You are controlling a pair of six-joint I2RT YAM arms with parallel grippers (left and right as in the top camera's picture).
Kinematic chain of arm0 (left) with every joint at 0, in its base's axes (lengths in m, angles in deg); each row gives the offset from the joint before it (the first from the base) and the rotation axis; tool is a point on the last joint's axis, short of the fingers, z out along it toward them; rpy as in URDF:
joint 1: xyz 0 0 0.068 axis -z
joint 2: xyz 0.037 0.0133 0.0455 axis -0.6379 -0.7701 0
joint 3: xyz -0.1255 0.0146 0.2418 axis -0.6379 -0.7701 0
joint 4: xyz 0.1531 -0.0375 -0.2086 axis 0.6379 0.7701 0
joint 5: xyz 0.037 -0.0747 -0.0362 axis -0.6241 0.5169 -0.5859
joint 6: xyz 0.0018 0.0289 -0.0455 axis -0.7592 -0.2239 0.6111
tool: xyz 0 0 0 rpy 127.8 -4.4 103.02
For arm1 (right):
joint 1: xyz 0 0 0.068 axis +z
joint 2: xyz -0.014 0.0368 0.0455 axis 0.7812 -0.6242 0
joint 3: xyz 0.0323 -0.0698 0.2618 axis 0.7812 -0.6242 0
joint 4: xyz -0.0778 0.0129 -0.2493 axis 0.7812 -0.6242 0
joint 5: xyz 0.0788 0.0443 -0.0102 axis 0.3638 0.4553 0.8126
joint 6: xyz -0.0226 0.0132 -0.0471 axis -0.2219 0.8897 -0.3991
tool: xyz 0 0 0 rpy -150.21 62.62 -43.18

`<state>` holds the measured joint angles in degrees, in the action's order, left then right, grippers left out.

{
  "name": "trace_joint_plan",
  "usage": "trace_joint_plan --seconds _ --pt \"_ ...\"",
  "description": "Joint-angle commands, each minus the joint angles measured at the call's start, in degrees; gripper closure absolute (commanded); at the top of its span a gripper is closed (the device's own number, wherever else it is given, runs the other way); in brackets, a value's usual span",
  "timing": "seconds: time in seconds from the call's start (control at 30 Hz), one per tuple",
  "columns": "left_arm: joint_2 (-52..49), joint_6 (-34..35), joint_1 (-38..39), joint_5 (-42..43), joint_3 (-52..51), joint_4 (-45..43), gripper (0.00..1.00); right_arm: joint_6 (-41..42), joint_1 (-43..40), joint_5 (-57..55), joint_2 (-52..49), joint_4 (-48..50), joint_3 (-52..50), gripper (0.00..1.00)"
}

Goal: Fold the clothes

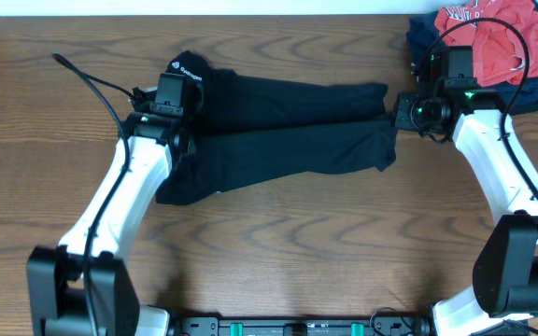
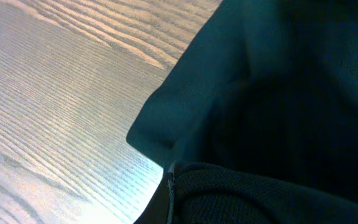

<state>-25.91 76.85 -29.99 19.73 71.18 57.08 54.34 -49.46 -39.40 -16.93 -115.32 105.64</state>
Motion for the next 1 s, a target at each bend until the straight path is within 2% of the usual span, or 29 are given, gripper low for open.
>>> trace_joint_plan --seconds 0.0,0.47,0.5,0.53,0.57,0.6,0.73,0.83,0.97 --pt "-2.67 -0.81 -1.75 -1.92 0.52 -0.5 0.94 -1.05 0.55 -0.04 -0.07 0.76 0.44 0.99" --pt "-7.15 -1.9 -3.21 -1.88 0.52 -0.83 0.94 -1.03 3.37 -0.07 -9.75 0.13 0.44 0.99" --pt "-7.21 -1.92 -3.21 -1.9 0.52 -0.83 0.92 -1.03 3.39 -0.07 -10.34 0.07 0.44 0.99" --pt "-7.21 -1.92 -3.21 -1.88 0.52 -0.83 0.83 -1.03 3.37 -0.07 -10.58 -0.15 0.44 0.96" --pt "-7.21 -1.95 -3.21 -1.9 0.52 -0.83 0.67 -1.05 3.37 -0.13 -10.84 -0.31 0.44 0.89" --pt "-7.21 -2.62 -3.21 -1.88 0.52 -0.83 0.46 -1.05 3.37 -0.31 -10.84 -0.48 0.44 0.74" --pt "-7.19 -6.99 -3.23 -1.88 0.63 -0.81 0.17 -1.07 3.26 -0.48 -10.32 -0.76 0.61 0.47" --pt "-7.19 -7.48 -3.28 -1.88 2.34 1.14 0.07 -2.21 3.26 -0.46 -9.57 -3.26 2.93 0.38" --pt "-7.19 -10.75 -3.26 0.72 7.48 4.87 0.01 -5.84 3.28 -0.46 -9.51 -10.8 10.64 0.33"
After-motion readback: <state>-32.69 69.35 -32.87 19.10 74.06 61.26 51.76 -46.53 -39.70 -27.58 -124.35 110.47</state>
